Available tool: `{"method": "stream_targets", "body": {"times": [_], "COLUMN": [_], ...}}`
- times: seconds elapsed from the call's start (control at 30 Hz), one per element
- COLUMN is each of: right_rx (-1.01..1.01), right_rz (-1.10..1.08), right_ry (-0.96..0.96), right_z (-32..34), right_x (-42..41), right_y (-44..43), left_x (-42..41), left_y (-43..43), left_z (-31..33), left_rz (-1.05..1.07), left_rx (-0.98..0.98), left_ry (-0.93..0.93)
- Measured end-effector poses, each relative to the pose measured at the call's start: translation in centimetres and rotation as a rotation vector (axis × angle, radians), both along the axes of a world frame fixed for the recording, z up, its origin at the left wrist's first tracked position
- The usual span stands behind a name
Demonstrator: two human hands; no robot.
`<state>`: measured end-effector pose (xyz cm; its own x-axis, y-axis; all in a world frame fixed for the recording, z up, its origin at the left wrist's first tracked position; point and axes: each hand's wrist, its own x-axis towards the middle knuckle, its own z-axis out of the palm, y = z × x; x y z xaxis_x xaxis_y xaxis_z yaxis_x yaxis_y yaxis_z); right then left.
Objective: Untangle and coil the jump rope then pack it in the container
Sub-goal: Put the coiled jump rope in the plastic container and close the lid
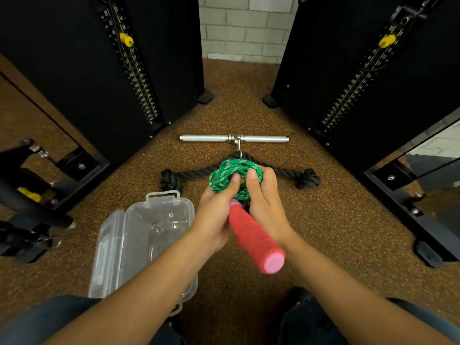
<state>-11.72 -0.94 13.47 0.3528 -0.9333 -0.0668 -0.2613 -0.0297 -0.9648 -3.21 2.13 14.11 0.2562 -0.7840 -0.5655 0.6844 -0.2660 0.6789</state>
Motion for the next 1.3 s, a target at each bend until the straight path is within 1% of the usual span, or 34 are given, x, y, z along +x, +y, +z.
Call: {"method": "stream_targets", "body": {"times": [0.1, 0.27, 0.37, 0.5, 0.57, 0.67, 0.73, 0.77, 0.8, 0.87, 0.93, 0.97, 1.0, 1.07, 1.13, 1.17, 1.23, 1.3], "right_rx": [0.135, 0.483, 0.564, 0.545, 0.474, 0.354, 0.353, 0.362, 0.411, 0.535, 0.638, 0.658, 0.645, 0.56, 0.49, 0.466, 0.445, 0.496], "right_rz": [0.097, 0.275, 0.365, 0.487, 0.558, 0.666, 0.641, 0.595, 0.539, 0.449, 0.437, 0.455, 0.486, 0.571, 0.629, 0.621, 0.55, 0.464], "right_ry": [-0.086, -0.224, -0.294, -0.243, -0.136, 0.075, 0.103, 0.055, -0.04, -0.241, -0.38, -0.407, -0.384, -0.268, -0.177, -0.159, -0.177, -0.273], "right_z": [0.7, 2.5, 3.2, 3.5, 3.6, 3.5, 3.4, 3.4, 3.4, 3.6, 3.8, 4.2, 4.6, 5.0, 5.0, 4.7, 4.3, 3.8], "right_x": [1.1, 2.8, 3.8, 4.9, 5.2, 5.7, 6.8, 7.4, 7.8, 8.1, 7.8, 7.9, 8.3, 9.7, 10.8, 11.1, 11.4, 11.8], "right_y": [0.1, 1.8, 3.0, 4.6, 5.6, 6.8, 7.0, 7.0, 6.7, 5.9, 5.5, 5.4, 5.4, 5.6, 5.8, 5.7, 5.4, 5.5], "left_x": [1.2, 3.2, 4.5, 6.7, 7.9, 9.8, 10.8, 11.2, 11.6, 12.2, 12.3, 12.1, 12.0, 11.6, 11.5, 11.5, 11.6, 11.6], "left_y": [0.3, 1.5, 3.1, 5.0, 5.9, 7.4, 8.4, 8.9, 9.3, 10.1, 10.6, 10.8, 11.0, 11.3, 11.5, 11.7, 12.0, 12.3], "left_z": [0.4, 1.5, 2.4, 3.9, 4.8, 5.4, 5.6, 5.6, 5.7, 5.6, 5.5, 5.4, 5.4, 5.5, 5.7, 5.9, 6.0, 6.1], "left_rz": [0.071, 0.22, 0.265, 0.345, 0.378, 0.415, 0.403, 0.393, 0.375, 0.32, 0.248, 0.209, 0.169, 0.107, 0.112, 0.115, 0.103, 0.091], "left_rx": [-0.041, -0.084, -0.118, -0.15, -0.191, -0.199, -0.189, -0.174, -0.151, -0.086, -0.009, 0.018, 0.039, 0.069, 0.087, 0.104, 0.132, 0.116], "left_ry": [-0.014, -0.033, -0.02, 0.045, 0.061, 0.014, -0.027, -0.027, -0.038, -0.12, -0.225, -0.277, -0.33, -0.415, -0.495, -0.538, -0.629, -0.695]}}
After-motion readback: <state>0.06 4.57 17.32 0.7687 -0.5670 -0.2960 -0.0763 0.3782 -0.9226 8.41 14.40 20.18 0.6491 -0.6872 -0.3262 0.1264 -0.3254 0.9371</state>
